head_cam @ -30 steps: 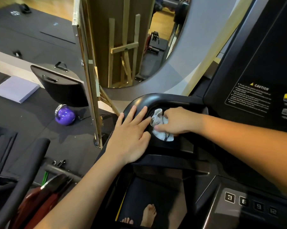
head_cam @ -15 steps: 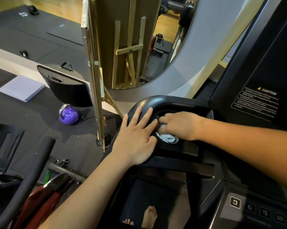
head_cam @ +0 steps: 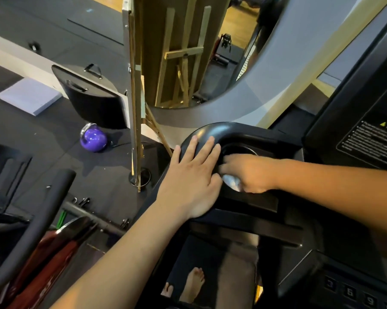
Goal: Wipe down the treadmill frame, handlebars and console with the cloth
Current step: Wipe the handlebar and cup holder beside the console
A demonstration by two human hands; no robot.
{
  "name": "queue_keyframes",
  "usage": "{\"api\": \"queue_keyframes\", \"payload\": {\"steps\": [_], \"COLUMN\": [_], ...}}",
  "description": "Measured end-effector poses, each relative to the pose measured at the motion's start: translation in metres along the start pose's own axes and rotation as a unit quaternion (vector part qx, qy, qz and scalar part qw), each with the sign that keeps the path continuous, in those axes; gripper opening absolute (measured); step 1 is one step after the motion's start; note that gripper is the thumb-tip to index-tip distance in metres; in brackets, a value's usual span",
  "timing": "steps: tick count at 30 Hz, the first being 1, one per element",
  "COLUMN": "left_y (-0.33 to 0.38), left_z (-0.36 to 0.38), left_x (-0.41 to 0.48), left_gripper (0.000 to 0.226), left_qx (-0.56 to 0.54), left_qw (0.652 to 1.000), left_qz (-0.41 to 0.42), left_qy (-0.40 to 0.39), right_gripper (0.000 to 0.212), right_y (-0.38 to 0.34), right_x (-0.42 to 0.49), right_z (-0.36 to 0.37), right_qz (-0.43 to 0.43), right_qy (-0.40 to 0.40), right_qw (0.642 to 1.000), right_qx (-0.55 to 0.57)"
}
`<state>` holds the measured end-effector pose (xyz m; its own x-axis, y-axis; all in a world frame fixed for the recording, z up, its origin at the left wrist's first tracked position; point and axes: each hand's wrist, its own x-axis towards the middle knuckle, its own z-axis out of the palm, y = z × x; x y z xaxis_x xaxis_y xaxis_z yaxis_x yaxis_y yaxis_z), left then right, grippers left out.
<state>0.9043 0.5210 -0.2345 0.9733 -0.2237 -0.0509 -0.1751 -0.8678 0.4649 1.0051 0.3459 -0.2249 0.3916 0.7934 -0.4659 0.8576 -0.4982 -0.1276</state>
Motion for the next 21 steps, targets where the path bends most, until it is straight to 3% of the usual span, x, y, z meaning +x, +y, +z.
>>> {"api": "queue_keyframes", "payload": {"steps": [3, 5, 7, 8, 10, 12, 16, 19, 21], "left_y": [-0.001, -0.001, 0.0, 0.001, 0.002, 0.001, 0.003, 0.004, 0.003], "left_z": [0.002, 0.001, -0.001, -0.002, -0.003, -0.004, -0.003, -0.005, -0.005], "left_x": [0.001, 0.0, -0.001, -0.001, -0.001, 0.0, 0.0, -0.002, -0.001], "left_gripper": [0.069, 0.069, 0.069, 0.069, 0.07, 0.071, 0.073, 0.073, 0.071], "left_qx": [0.005, 0.009, 0.002, -0.002, -0.001, -0.001, -0.005, -0.01, -0.01], "left_qw": [1.0, 1.0, 1.0, 1.0, 1.0, 1.0, 1.0, 1.0, 1.0], "left_qz": [0.0, -0.001, -0.003, -0.003, -0.003, -0.005, -0.009, -0.009, -0.006], "left_qy": [-0.001, -0.001, -0.003, -0.007, -0.013, -0.013, -0.01, -0.013, -0.016], "right_gripper": [0.022, 0.028, 0.038, 0.034, 0.017, 0.021, 0.035, 0.03, 0.022], "right_y": [0.007, 0.001, -0.009, -0.015, -0.024, -0.031, -0.031, -0.04, -0.046], "right_x": [0.001, -0.003, -0.001, 0.002, 0.011, 0.012, -0.011, -0.036, -0.06], "right_z": [-0.006, -0.016, -0.024, -0.025, -0.021, -0.025, -0.022, -0.029, -0.037], "right_qz": [-0.144, -0.081, 0.077, 0.137, 0.185, 0.227, 0.227, 0.201, 0.188], "right_qy": [0.044, 0.004, -0.059, -0.062, -0.033, -0.038, 0.014, 0.055, 0.031], "right_qw": [0.968, 0.968, 0.974, 0.975, 0.979, 0.973, 0.963, 0.973, 0.982], "right_qx": [-0.201, -0.239, -0.206, -0.165, -0.08, 0.001, 0.143, 0.105, 0.005]}}
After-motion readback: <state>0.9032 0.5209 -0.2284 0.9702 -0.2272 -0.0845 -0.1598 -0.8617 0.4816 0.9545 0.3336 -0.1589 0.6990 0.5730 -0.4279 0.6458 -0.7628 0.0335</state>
